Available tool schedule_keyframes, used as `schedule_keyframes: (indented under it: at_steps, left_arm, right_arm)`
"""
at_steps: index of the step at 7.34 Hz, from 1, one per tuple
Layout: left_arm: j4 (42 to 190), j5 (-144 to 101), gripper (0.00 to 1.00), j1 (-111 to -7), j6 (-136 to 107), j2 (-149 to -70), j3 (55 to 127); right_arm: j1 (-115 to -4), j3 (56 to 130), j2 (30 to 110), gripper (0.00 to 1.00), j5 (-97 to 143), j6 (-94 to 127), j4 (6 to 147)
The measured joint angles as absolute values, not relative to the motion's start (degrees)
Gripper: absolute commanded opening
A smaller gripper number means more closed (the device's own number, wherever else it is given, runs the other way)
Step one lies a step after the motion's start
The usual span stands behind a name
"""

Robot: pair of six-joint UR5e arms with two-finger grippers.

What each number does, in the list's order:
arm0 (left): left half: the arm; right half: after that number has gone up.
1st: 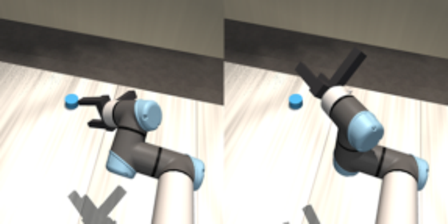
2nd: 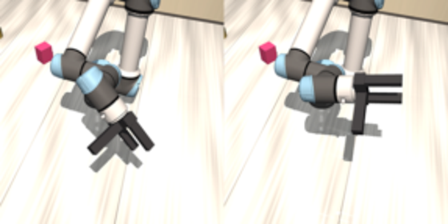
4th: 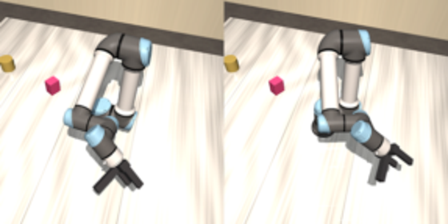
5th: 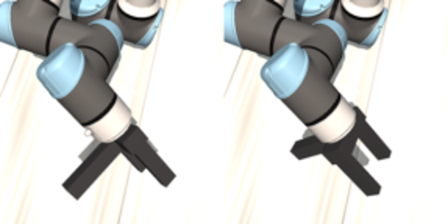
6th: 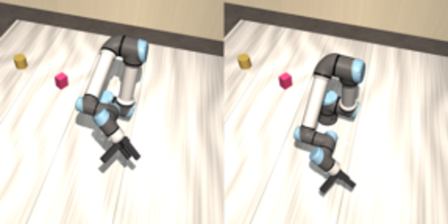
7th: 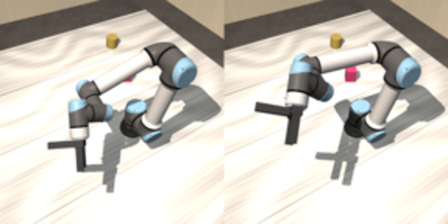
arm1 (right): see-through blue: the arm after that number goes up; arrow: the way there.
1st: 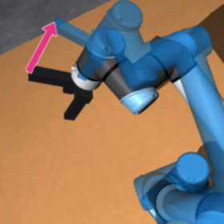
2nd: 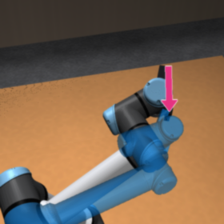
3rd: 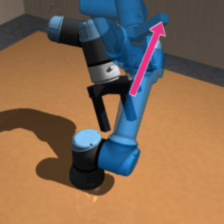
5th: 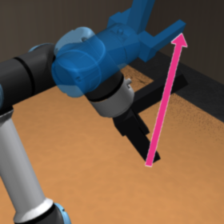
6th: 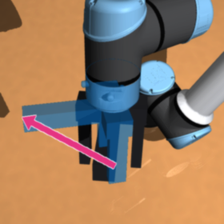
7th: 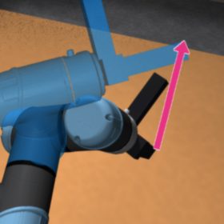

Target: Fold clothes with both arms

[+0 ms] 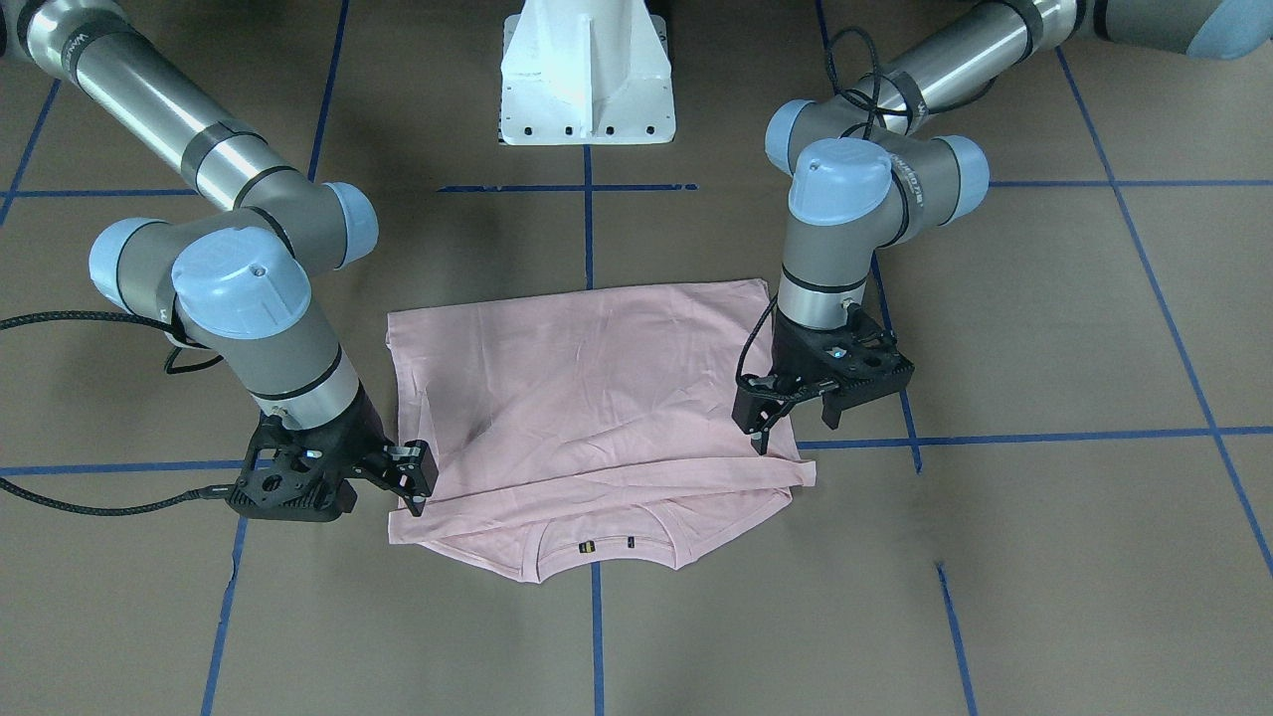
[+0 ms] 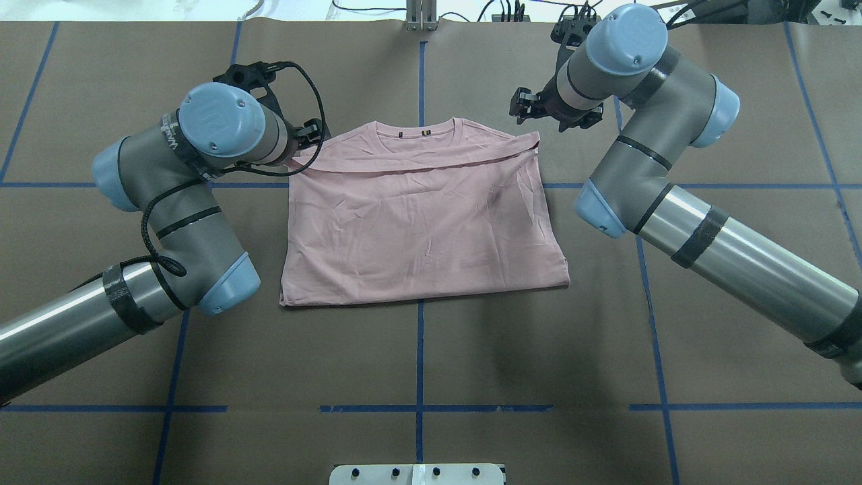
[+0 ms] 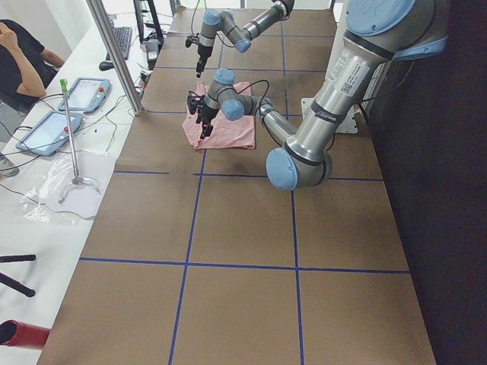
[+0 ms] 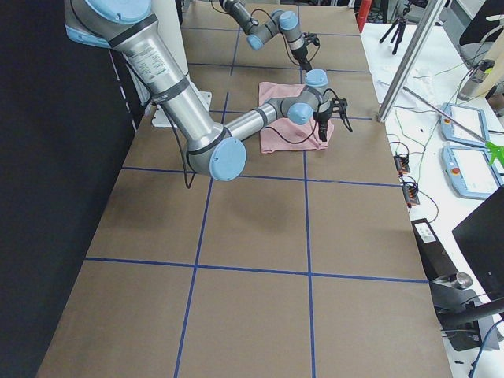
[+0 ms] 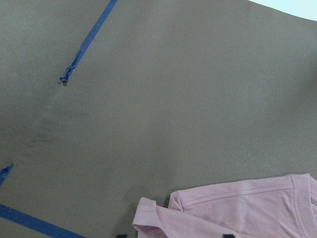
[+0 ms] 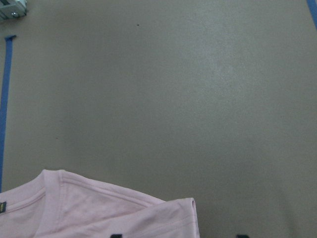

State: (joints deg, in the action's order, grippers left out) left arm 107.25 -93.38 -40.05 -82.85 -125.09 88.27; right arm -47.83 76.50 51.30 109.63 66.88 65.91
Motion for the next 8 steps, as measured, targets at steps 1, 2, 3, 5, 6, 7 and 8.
schedule_keyframes:
  at_steps: [1, 2, 3, 5, 6, 7, 8]
  left_arm:
    - [107.00, -95.32, 1.00, -40.03, -82.92, -125.01, 90.65]
    - [106.87, -97.82, 1.00, -39.95, -83.02, -124.79, 93.06]
    - [106.79, -99.26, 1.00, -39.57, -83.13, -124.59, 95.02]
    - [106.77, -99.91, 1.00, -38.22, -84.11, -124.33, 96.96]
    - [106.78, -99.85, 1.00, -37.72, -84.66, -124.22, 97.24]
    - [106.78, -99.72, 1.00, -37.33, -84.99, -124.18, 97.33]
    - [106.81, -99.61, 1.00, -37.05, -85.21, -124.18, 97.35]
  right_arm:
    - [-47.59, 78.59, 52.63, 1.00, 111.24, 67.75, 66.21]
    - [-46.73, 82.43, 55.63, 1.00, 112.62, 69.98, 66.45]
    - [-45.28, 86.70, 59.24, 1.00, 113.26, 72.89, 66.69]
    - [-41.82, 93.87, 65.60, 1.00, 113.15, 78.67, 67.50]
    - [-40.27, 95.83, 67.80, 1.00, 112.70, 79.85, 67.67]
    - [-39.05, 96.76, 69.21, 1.00, 112.33, 80.29, 67.73]
    - [-37.80, 97.06, 70.19, 1.00, 111.92, 80.44, 67.75]
